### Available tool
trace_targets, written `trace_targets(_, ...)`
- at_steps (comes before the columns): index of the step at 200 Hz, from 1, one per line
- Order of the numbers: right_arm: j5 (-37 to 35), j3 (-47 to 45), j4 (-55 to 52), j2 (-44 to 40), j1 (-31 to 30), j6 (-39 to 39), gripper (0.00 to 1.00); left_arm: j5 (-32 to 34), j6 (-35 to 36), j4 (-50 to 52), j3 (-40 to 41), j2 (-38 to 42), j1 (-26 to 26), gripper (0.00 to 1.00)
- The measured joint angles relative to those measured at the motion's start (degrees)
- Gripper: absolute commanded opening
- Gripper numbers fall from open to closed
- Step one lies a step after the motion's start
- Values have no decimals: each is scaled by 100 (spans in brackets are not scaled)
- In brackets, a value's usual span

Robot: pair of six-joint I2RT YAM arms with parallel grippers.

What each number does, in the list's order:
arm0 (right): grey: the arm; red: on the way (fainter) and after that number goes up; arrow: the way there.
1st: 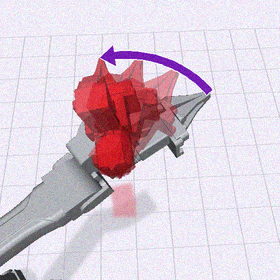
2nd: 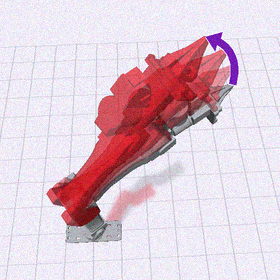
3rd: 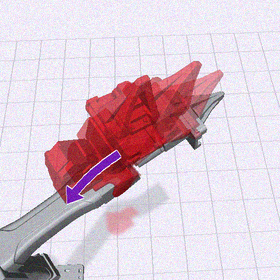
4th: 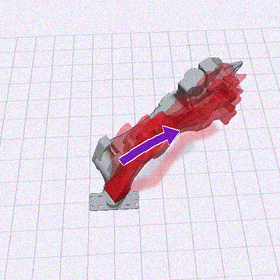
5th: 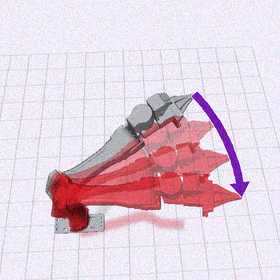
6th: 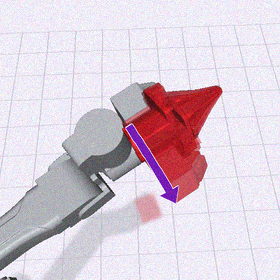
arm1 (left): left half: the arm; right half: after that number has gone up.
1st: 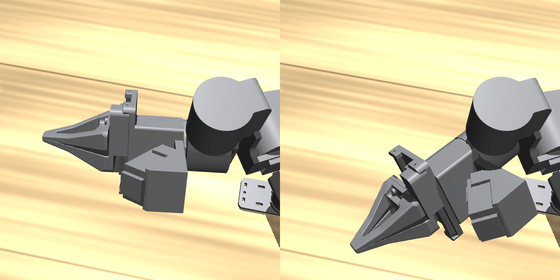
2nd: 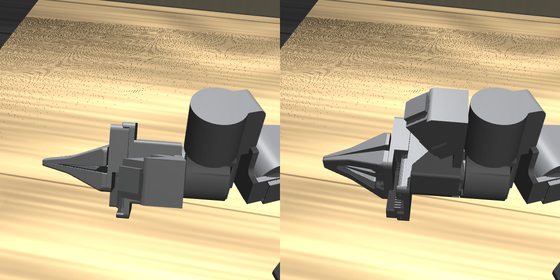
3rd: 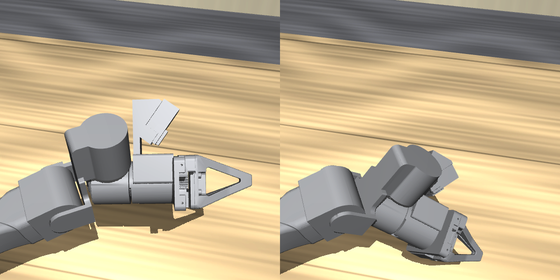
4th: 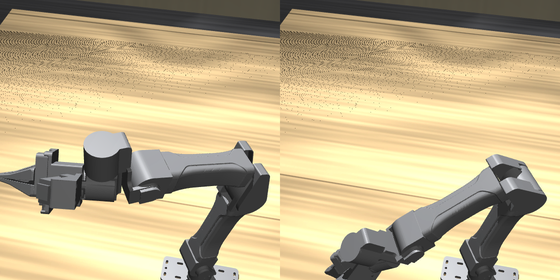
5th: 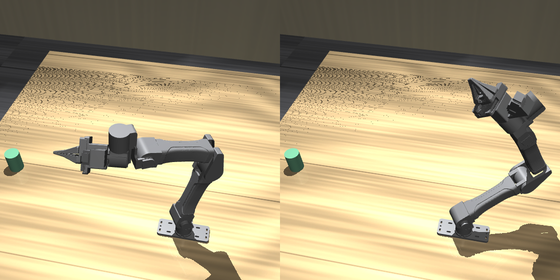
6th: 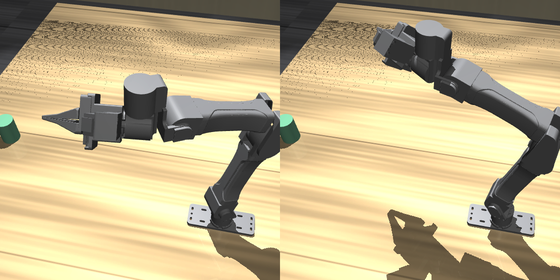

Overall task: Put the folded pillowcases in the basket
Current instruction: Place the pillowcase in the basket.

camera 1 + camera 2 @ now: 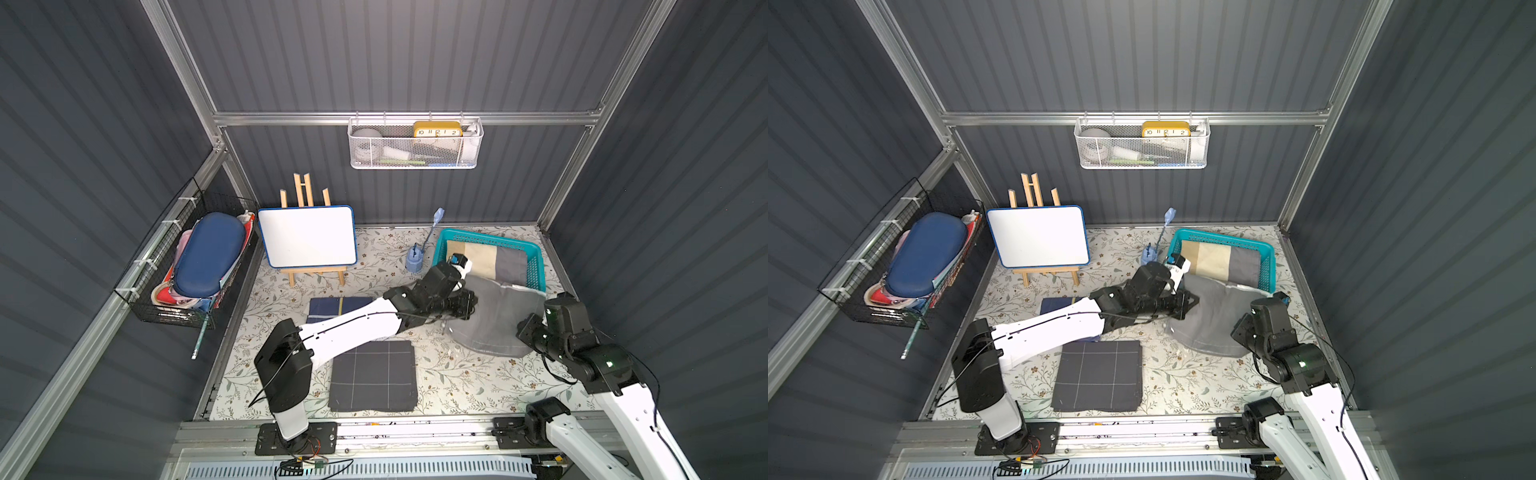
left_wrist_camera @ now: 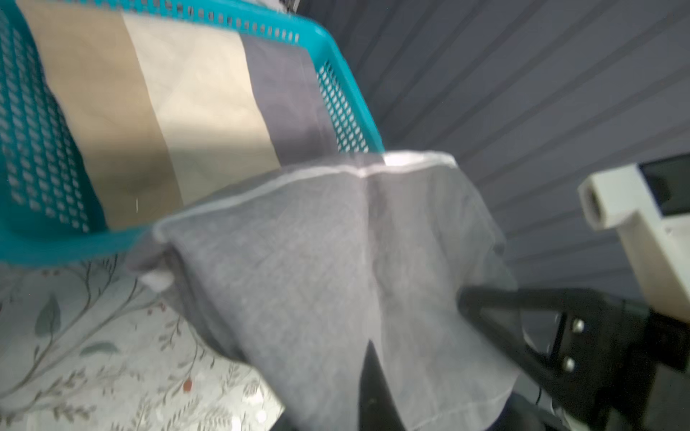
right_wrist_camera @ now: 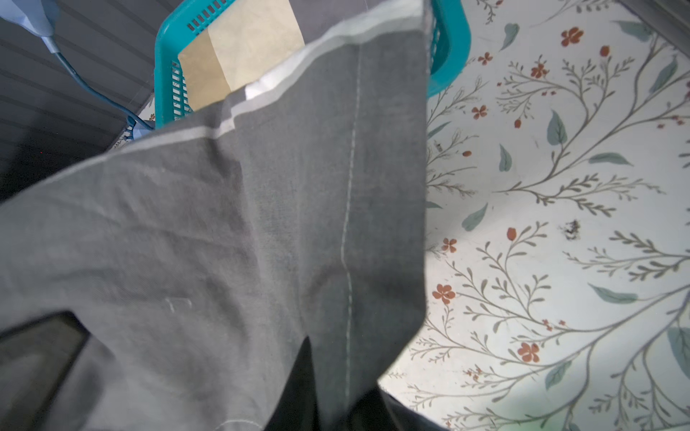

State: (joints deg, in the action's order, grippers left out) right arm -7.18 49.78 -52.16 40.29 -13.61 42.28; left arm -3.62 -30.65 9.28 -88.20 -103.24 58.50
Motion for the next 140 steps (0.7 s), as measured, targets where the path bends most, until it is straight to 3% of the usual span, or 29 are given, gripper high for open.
trace_targets(74, -658, 710, 1467, 1762, 127, -684, 0, -192, 531, 1126, -3700, -2406, -914, 0)
trace_targets(103, -715, 1113, 1838, 2402, 374, -841, 0, -186, 645, 1283, -4229, -2747, -992, 0)
trace_targets(140, -546, 1252, 2179, 3032, 815, -874, 0, -216, 658, 1224, -4332, -2881, -1073, 0)
